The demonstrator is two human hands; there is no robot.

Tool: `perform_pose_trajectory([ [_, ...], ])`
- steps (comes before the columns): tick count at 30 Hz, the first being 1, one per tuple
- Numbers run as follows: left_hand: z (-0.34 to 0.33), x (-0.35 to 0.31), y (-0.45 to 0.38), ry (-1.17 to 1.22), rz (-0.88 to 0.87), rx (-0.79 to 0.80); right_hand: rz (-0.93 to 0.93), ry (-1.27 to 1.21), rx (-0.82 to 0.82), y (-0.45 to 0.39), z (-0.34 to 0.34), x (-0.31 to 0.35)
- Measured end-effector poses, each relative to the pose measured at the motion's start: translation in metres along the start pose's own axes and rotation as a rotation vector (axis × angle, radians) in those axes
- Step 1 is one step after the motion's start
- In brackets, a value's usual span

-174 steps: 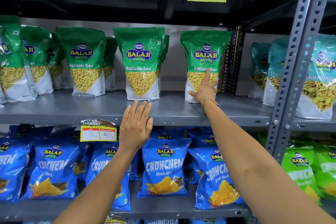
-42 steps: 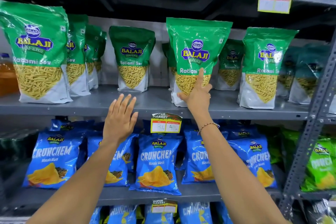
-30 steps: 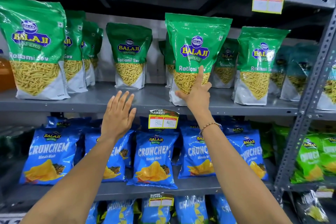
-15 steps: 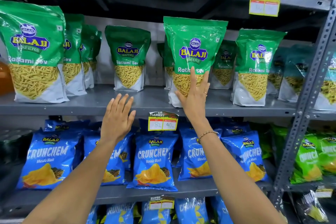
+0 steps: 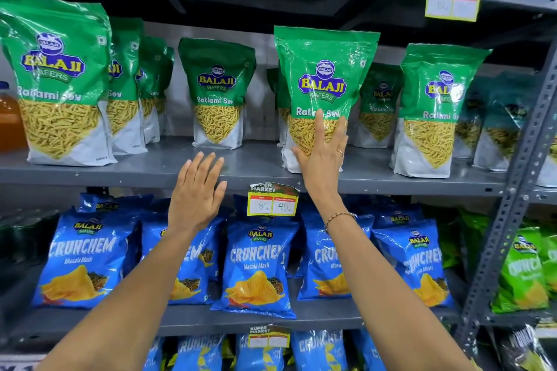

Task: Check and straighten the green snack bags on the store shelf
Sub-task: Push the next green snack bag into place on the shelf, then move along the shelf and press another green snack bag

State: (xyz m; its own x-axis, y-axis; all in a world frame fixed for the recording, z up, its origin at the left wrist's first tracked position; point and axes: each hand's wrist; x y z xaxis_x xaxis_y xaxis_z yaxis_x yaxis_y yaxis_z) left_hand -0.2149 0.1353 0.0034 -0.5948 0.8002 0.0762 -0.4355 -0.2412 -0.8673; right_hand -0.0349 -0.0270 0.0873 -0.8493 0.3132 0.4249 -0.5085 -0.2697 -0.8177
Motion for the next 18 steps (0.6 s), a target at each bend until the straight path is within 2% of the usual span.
perform_pose_trajectory([
  [6, 0.000, 0.000, 0.000, -0.006, -0.001, -0.002, -0.002, 0.020, 0.030, -0.002, 0.001, -0.003],
  [9, 0.004, 0.004, -0.001, 0.001, -0.024, -0.005, 0.018, 0.060, -0.036, 0.005, 0.003, 0.004],
  [13, 0.015, 0.035, -0.001, 0.000, 0.092, -0.030, 0.334, -0.113, -0.201, 0.015, -0.007, 0.030],
  [15, 0.020, 0.057, 0.000, -0.027, 0.088, -0.021, 0.445, -0.224, -0.159, 0.016, -0.017, 0.050],
  [18, 0.030, 0.089, 0.005, -0.031, 0.131, -0.043, 0.457, -0.285, 0.024, 0.009, -0.030, 0.075],
])
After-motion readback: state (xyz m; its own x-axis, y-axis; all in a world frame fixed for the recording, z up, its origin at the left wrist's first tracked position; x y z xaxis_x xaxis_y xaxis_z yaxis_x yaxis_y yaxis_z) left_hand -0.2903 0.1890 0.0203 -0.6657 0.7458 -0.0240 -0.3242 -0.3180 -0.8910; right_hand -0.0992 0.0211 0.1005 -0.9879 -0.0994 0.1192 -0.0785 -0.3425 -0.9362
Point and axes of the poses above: each hand's wrist, its own y-axis away from the middle knuckle, its own z-axis out of the back of the hand, x = y × z, and after that the axes turned 2 degrees about -x, right-handed
